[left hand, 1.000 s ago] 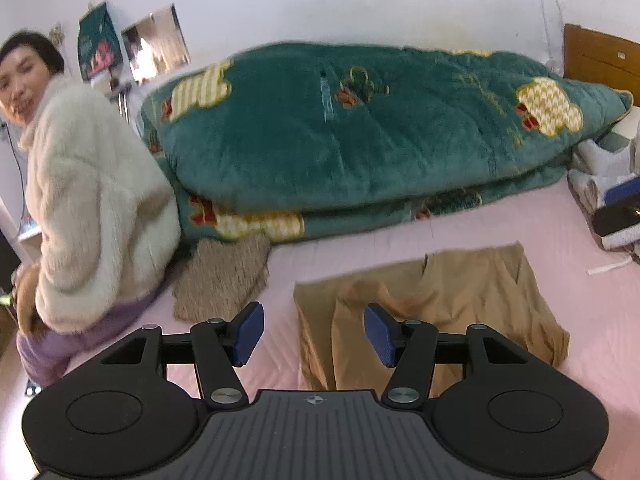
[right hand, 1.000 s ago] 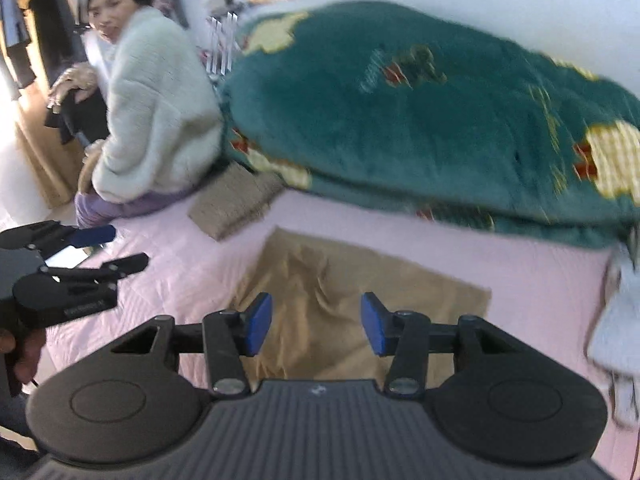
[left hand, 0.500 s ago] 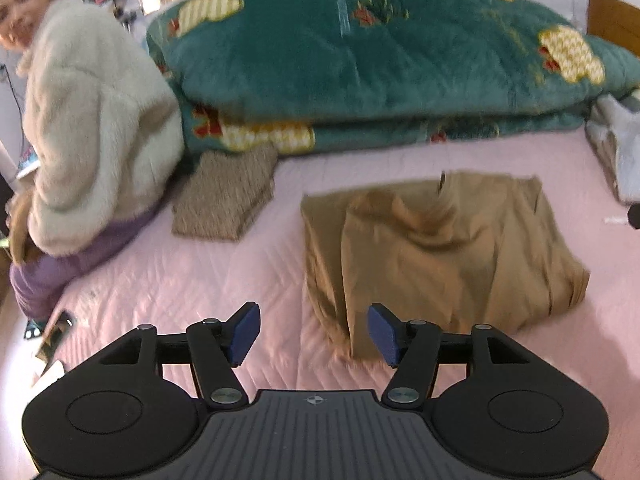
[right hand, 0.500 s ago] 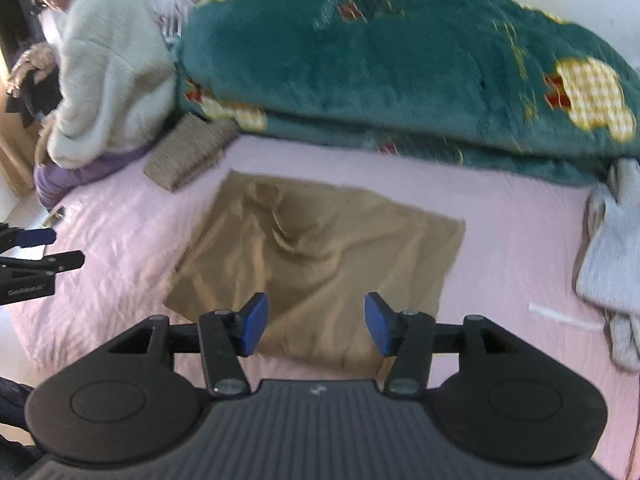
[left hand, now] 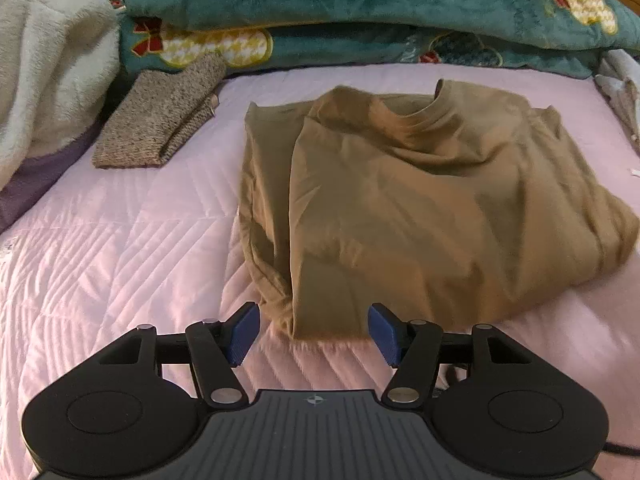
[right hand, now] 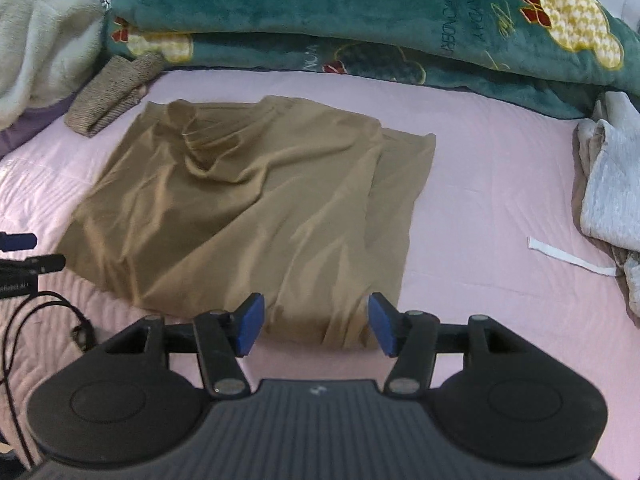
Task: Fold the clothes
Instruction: 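Lower both grippers to the khaki shirt hem edge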
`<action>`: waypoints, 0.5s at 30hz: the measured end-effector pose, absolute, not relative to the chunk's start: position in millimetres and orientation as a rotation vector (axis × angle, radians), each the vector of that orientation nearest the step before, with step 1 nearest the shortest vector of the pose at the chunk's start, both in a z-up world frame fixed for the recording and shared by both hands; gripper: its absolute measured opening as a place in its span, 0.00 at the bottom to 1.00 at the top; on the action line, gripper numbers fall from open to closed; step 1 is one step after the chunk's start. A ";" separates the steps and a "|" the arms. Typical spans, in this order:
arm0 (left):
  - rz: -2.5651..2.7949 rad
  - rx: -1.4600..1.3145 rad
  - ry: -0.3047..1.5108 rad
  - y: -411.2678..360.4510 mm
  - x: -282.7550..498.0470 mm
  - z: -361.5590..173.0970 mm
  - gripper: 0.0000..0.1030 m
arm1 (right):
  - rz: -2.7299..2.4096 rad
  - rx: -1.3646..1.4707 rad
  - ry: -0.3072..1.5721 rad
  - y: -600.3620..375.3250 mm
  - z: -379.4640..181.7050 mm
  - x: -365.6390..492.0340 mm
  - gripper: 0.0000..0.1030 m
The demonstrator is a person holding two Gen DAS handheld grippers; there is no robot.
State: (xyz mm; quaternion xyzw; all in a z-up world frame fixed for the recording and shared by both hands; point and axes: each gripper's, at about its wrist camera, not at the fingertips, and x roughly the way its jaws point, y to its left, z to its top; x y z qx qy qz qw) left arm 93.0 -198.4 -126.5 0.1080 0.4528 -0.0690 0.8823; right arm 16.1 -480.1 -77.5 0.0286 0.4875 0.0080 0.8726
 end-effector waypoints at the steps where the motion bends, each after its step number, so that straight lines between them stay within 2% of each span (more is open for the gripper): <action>1: -0.155 0.239 0.943 -200.9 98.1 -130.7 0.60 | 0.018 0.057 1.021 -480.8 -81.2 17.1 0.56; 12: -0.184 0.275 0.997 -211.6 124.4 -155.9 0.62 | -0.016 0.054 1.067 -492.0 -115.9 27.6 0.57; 15: -0.180 0.259 1.002 -209.6 127.6 -158.8 0.66 | -0.017 0.057 1.069 -496.0 -125.1 35.4 0.57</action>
